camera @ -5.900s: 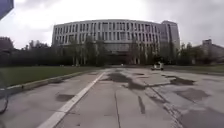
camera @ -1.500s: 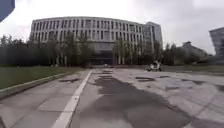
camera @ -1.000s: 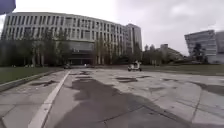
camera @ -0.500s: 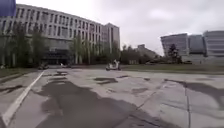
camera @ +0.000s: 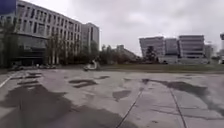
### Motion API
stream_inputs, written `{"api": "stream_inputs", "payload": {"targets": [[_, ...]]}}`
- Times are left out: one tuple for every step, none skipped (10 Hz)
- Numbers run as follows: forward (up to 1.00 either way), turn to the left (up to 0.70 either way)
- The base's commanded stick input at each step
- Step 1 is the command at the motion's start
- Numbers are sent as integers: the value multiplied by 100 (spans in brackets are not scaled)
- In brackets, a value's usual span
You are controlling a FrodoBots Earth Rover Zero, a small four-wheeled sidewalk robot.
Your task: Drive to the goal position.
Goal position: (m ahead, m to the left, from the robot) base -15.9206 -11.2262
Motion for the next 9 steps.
{"api": "stream_inputs", "payload": {"targets": [[70, -35], [70, -35], [70, -35], [70, -35], [70, -35], [70, -35], [70, -35], [70, -35], [70, -35]]}}
